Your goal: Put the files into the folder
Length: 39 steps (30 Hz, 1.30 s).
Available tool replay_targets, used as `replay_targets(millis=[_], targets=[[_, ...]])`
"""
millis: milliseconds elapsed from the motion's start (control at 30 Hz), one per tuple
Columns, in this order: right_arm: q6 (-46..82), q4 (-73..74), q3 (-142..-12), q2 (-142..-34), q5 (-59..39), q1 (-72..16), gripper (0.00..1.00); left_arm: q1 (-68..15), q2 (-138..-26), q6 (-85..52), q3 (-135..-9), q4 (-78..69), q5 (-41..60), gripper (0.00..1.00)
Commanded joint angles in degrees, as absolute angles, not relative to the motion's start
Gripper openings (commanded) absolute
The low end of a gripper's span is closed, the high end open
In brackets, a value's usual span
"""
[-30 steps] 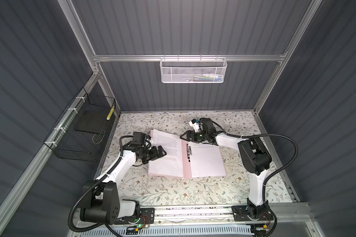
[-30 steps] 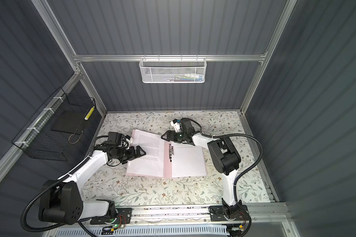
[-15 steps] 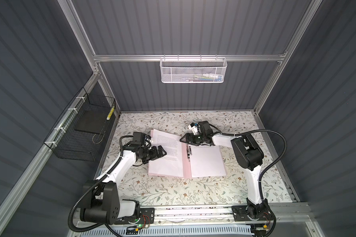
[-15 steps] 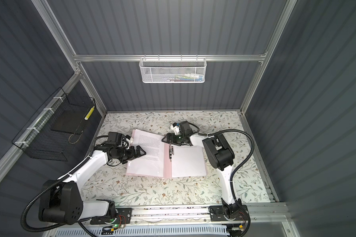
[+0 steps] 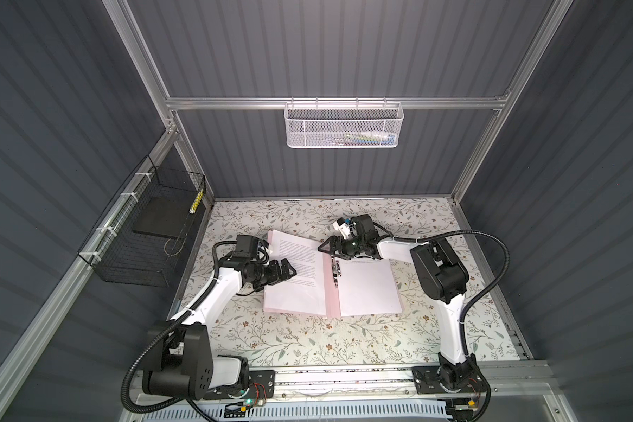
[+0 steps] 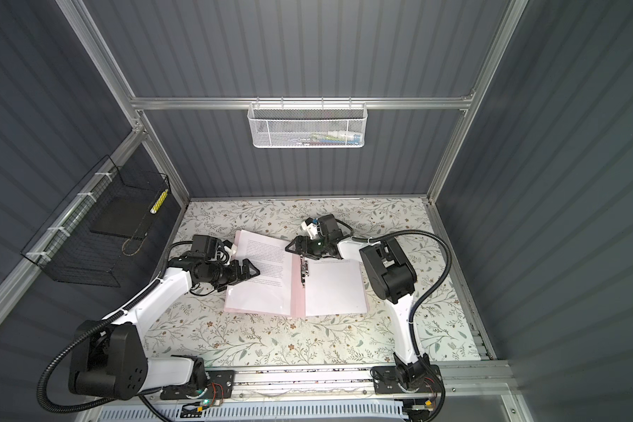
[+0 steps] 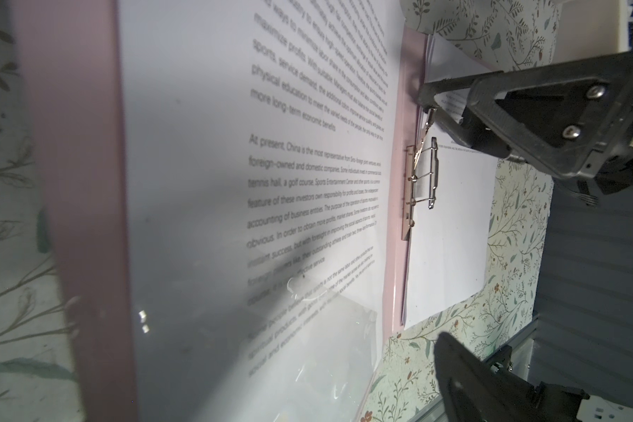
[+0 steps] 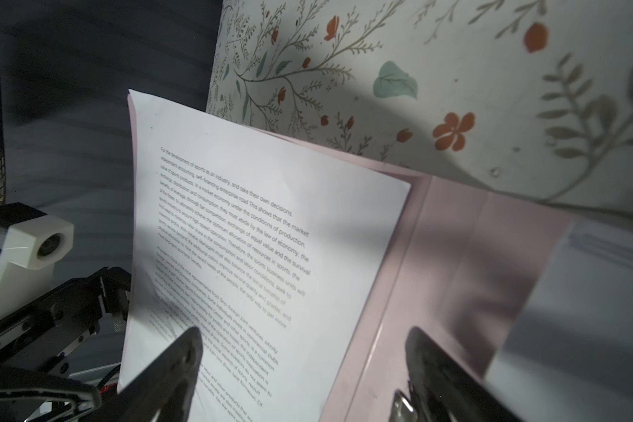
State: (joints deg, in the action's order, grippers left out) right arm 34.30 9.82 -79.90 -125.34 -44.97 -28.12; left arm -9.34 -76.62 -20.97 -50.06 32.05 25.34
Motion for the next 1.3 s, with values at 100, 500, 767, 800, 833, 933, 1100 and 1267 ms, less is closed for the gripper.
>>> replay_targets(millis=[100,500,767,800,833,933,1100,1267], targets=[[36.08,12.74,-76.81,-122.41,-48.43,-28.33,0.85,-9.49,-76.11,-19.69,-49.42,32.34,26.13,1.00],[36.65,17.73,-57.25,-107.15,-45.88,-31.53,0.84,-9.49,-75.61,-19.69,-49.54,32.53,25.86,1.00],[36.43,12.64,-50.41,-96.60,-34.10,-32.80,0.99,-9.49,-74.73,-20.00,-49.23,32.26,25.96,1.00],[38.05,12.89,-49.54,-95.66,-32.72,-32.79,0.99,-9.49,-74.48,-20.14,-49.07,32.30,25.84,1.00],[39.92,12.04,-49.27,-95.00,-31.44,-32.66,0.99,-9.49,-74.12,-20.32,-48.94,32.26,25.50,1.00],[45.57,8.59,-48.62,-93.07,-27.33,-32.84,0.99,-9.58,-72.67,-21.24,-48.62,33.00,22.53,1.00],[56.56,10.17,-42.49,-88.60,-19.91,-33.16,0.99,-9.76,-70.35,-22.29,-47.86,33.01,23.19,1.00],[70.19,19.58,-36.46,-87.99,-16.81,-35.37,0.66,-10.06,-68.85,-23.55,-46.08,32.45,24.10,1.00]])
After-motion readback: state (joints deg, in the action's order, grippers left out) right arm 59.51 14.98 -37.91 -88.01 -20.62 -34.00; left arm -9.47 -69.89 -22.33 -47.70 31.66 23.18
